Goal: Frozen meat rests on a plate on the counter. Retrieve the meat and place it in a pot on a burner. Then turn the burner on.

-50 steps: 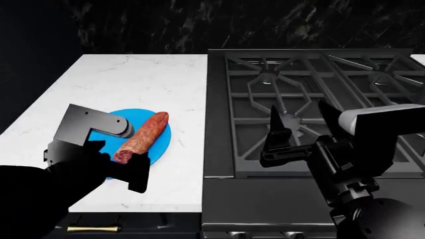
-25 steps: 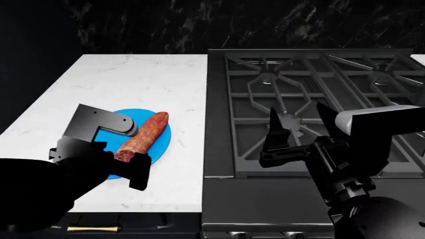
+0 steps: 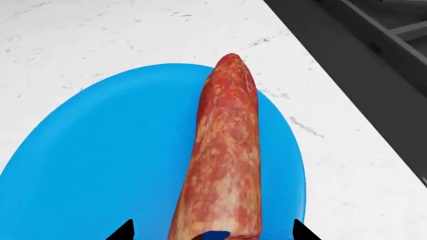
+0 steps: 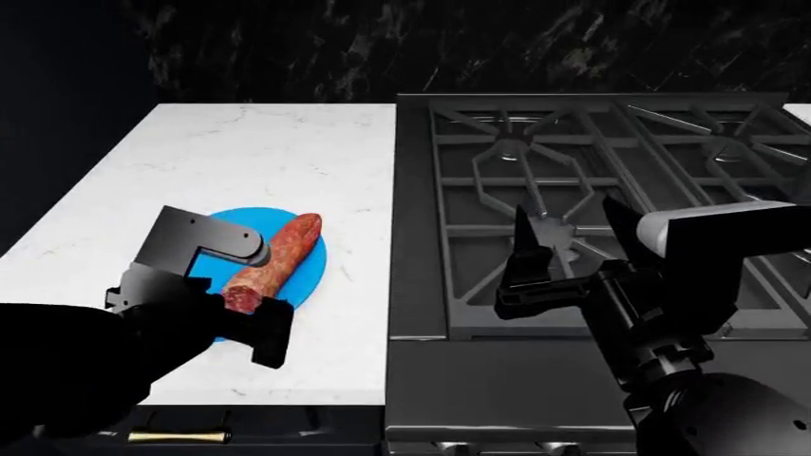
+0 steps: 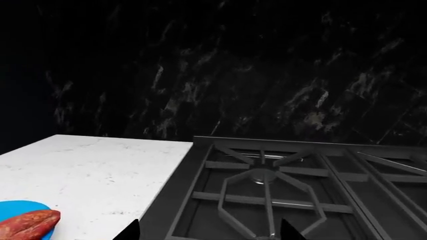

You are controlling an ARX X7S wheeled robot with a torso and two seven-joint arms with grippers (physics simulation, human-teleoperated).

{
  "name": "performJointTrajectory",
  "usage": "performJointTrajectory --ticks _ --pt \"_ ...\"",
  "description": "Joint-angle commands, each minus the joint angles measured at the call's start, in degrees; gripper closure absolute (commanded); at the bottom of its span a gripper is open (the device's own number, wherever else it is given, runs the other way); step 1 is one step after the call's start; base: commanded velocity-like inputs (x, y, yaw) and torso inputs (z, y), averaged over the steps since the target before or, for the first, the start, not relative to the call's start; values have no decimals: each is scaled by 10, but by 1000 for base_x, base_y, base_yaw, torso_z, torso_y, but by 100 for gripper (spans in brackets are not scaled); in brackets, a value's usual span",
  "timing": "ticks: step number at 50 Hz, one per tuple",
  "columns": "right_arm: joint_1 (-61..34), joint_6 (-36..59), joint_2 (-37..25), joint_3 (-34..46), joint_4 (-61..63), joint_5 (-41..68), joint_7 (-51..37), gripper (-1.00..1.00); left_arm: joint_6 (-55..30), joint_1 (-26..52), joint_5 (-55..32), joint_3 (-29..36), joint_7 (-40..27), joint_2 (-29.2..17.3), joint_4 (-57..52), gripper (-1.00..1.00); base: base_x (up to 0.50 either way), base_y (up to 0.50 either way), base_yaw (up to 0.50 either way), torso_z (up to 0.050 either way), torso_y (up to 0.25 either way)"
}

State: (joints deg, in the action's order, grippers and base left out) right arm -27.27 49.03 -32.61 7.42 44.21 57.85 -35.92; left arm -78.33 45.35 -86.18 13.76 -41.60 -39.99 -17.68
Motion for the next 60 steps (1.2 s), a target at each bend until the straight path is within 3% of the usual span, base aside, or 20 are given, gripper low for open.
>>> performJointTrajectory --ticks 1,5,6,35,46,60 --pt "2 -4 -2 1 -2 -2 1 -100 7 2 11 12 13 0 7 -100 0 0 0 0 0" --pt "2 -5 -2 2 -3 -2 1 -100 8 1 7 11 10 -4 2 -100 0 0 0 0 0" --pt "2 -5 -2 2 -3 -2 0 -100 10 1 9 12 10 -4 -1 100 0 0 0 0 0" --pt "7 -12 -7 -3 -5 2 -6 -100 26 10 -6 7 -7 -24 -46 100 0 0 0 0 0" --pt "7 -14 -12 -12 2 14 -12 -100 20 82 -47 -4 -57 -26 -81 100 0 0 0 0 1" --pt "-12 -14 -31 -61 76 91 -65 -100 28 153 -164 5 -163 -29 -140 100 0 0 0 0 0"
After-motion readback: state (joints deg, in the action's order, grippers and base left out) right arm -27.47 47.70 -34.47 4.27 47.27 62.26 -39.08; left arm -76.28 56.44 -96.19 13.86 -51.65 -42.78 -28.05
